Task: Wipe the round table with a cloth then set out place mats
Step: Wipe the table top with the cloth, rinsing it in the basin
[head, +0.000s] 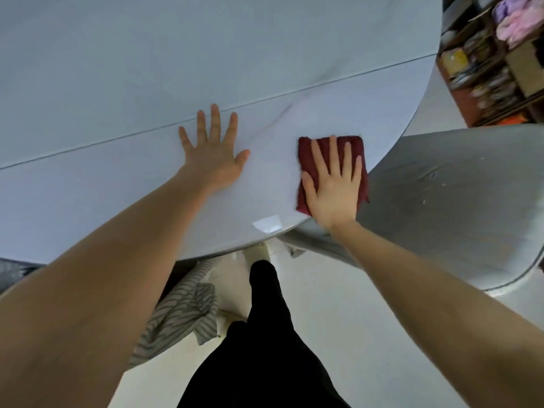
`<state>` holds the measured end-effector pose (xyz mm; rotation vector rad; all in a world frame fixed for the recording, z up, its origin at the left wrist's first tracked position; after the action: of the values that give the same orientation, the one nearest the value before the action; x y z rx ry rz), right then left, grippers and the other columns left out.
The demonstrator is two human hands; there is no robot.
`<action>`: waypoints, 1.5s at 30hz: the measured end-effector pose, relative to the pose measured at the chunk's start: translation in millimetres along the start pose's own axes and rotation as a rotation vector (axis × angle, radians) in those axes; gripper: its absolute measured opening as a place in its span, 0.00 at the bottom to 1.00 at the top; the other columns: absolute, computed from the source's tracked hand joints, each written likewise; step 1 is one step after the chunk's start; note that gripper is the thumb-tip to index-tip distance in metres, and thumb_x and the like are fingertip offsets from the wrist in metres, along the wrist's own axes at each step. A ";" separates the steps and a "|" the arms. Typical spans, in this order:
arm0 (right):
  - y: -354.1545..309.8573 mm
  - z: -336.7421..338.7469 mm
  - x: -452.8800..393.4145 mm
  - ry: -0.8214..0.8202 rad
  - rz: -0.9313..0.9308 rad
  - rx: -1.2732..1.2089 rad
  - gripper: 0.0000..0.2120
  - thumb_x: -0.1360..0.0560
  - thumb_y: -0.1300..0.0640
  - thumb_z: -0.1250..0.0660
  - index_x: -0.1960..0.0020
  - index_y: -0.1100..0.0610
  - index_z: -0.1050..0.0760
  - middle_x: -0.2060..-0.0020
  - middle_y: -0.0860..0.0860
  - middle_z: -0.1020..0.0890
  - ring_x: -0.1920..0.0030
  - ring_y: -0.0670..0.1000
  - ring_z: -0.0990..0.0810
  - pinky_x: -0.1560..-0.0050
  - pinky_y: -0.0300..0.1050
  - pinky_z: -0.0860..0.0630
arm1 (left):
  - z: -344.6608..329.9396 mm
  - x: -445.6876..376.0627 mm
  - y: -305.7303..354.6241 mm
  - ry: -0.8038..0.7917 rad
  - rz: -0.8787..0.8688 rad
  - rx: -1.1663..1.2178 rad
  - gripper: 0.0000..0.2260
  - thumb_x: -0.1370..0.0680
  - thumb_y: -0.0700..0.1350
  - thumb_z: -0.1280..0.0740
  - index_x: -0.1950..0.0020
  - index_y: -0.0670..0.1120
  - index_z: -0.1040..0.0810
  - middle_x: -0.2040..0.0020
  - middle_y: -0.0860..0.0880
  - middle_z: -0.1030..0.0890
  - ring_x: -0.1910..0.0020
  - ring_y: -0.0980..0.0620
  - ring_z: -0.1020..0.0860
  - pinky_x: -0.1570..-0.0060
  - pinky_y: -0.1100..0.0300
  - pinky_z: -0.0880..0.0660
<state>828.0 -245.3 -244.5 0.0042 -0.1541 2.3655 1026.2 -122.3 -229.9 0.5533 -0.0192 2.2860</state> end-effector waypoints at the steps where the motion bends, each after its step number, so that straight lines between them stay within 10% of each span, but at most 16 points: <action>1: -23.1 -4.6 23.7 -0.002 -0.039 -0.005 0.29 0.20 0.42 0.53 0.21 0.51 0.47 0.22 0.57 0.46 0.23 0.63 0.50 0.25 0.61 0.54 | -2.4 5.2 -0.7 0.000 -0.021 -0.009 0.31 0.18 0.61 0.52 0.22 0.53 0.63 0.23 0.47 0.67 0.24 0.43 0.65 0.29 0.37 0.63; 6: -81.0 -8.5 56.6 -0.044 0.492 0.032 0.30 0.20 0.42 0.50 0.22 0.53 0.45 0.23 0.56 0.43 0.23 0.61 0.48 0.24 0.61 0.53 | -1.4 21.9 -15.1 -0.011 -0.106 -0.033 0.29 0.18 0.59 0.53 0.22 0.53 0.62 0.22 0.47 0.66 0.23 0.44 0.64 0.27 0.40 0.62; 12: -97.4 -16.2 28.1 0.046 -0.441 -0.063 0.33 0.21 0.41 0.51 0.21 0.56 0.49 0.22 0.58 0.49 0.23 0.63 0.53 0.27 0.67 0.59 | 6.8 22.7 -27.6 0.007 -0.152 -0.014 0.27 0.17 0.58 0.55 0.21 0.51 0.59 0.22 0.49 0.64 0.23 0.45 0.63 0.27 0.42 0.62; 25: -183.5 -22.2 -98.4 -0.002 -0.350 -0.086 0.33 0.19 0.42 0.51 0.21 0.58 0.56 0.22 0.60 0.55 0.23 0.64 0.59 0.26 0.64 0.63 | 42.8 -62.3 -88.8 0.110 0.047 0.000 0.31 0.19 0.61 0.56 0.21 0.48 0.62 0.22 0.46 0.64 0.23 0.45 0.65 0.28 0.40 0.65; 34: -223.6 -14.9 -255.8 -0.004 -0.188 -0.045 0.33 0.19 0.42 0.53 0.21 0.57 0.56 0.22 0.60 0.55 0.23 0.64 0.59 0.26 0.64 0.62 | 86.3 -139.4 -132.7 0.059 0.128 0.023 0.34 0.21 0.66 0.55 0.23 0.53 0.66 0.23 0.46 0.68 0.24 0.43 0.67 0.30 0.37 0.66; 45: -287.9 -7.4 -421.4 -0.082 0.427 0.040 0.28 0.19 0.41 0.54 0.21 0.45 0.54 0.21 0.54 0.54 0.22 0.60 0.57 0.25 0.61 0.61 | 90.8 -151.0 -141.1 0.016 0.166 0.061 0.34 0.21 0.66 0.56 0.25 0.52 0.72 0.26 0.46 0.74 0.26 0.43 0.72 0.30 0.36 0.69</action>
<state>1330.8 -333.1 -240.5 0.0967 -0.1591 2.7962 1251.0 -143.1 -229.0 0.5838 0.0132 2.4597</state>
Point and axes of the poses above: each hand's wrist, its own x-axis away from the middle knuckle, its own z-axis out of the back of the hand, y = z × x, the point moved 1 cm from there along -x, towards the middle knuckle
